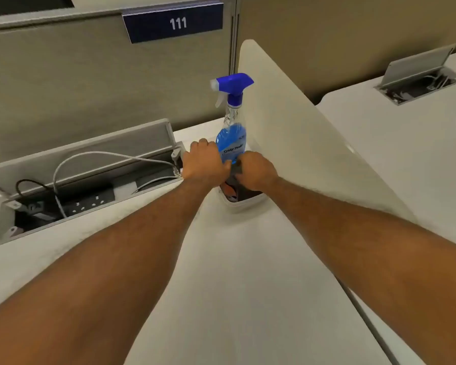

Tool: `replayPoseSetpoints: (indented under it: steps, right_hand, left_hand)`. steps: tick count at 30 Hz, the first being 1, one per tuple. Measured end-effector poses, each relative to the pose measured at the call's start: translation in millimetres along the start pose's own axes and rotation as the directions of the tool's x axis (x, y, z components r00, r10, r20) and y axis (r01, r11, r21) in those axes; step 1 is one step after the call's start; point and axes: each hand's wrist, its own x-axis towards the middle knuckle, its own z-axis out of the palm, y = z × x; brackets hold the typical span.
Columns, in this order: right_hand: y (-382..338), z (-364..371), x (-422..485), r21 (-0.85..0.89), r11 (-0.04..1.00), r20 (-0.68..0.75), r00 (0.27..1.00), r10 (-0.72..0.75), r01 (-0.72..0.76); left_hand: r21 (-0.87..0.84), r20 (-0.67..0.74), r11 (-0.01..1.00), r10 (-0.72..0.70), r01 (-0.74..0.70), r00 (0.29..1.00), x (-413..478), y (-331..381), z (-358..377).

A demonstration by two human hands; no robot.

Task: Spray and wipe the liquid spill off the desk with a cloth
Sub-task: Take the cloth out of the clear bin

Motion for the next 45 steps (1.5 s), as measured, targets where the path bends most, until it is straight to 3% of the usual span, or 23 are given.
replayPoseSetpoints:
  steps: [3, 7, 14, 19, 23, 28, 33, 38, 41, 45]
  right_hand:
    - [2, 1, 12, -0.196, 0.981, 0.013, 1.0, -0.003, 0.006]
    - [5, 6, 24, -0.388, 0.921, 0.071, 0.997, 0.007, 0.021]
    - [8, 17, 33, -0.42, 0.907, 0.148, 0.988, 0.03, 0.036]
    - [10, 18, 29, -0.447, 0.894, 0.115, 0.993, 0.012, 0.041]
    - [10, 9, 22, -0.418, 0.907, 0.065, 0.998, -0.025, 0.05]
    - [10, -20, 8, -0.289, 0.957, -0.081, 0.997, -0.009, -0.014]
    - [1, -51, -9, -0.148, 0.988, -0.2, 0.98, 0.004, -0.034]
    - [-13, -78, -46, -0.135, 0.988, -0.213, 0.971, -0.108, 0.08]
    - [-26, -94, -70, -0.065, 0.992, -0.195, 0.974, -0.117, 0.106]
    - [-55, -104, -103, 0.145, 0.971, -0.116, 0.978, -0.174, 0.19]
  left_hand:
    - [0.242, 0.097, 0.97, -0.045, 0.02, 0.994, 12, 5, 6]
    - [0.387, 0.183, 0.919, -0.005, -0.068, 0.983, 20, 8, 16]
    - [0.463, 0.195, 0.876, 0.049, -0.136, 0.98, 21, 8, 29]
    - [0.321, 0.117, 0.934, 0.125, -0.157, 0.985, 14, 10, 28]
    - [0.03, 0.041, 0.993, 0.114, -0.115, 0.993, -2, 13, 24]
    - [-0.258, -0.141, 0.953, 0.123, -0.157, 0.982, -26, 14, 2]
    - [-0.519, -0.301, 0.819, 0.094, -0.246, 0.949, -52, 10, -31]
    - [-0.649, -0.311, 0.707, 0.088, -0.279, 0.946, -81, -16, -67]
    - [-0.833, -0.147, 0.539, -0.004, -0.122, 0.989, -103, -36, -90]
    - [-0.974, 0.19, 0.126, 0.01, 0.188, 0.982, -137, -69, -110]
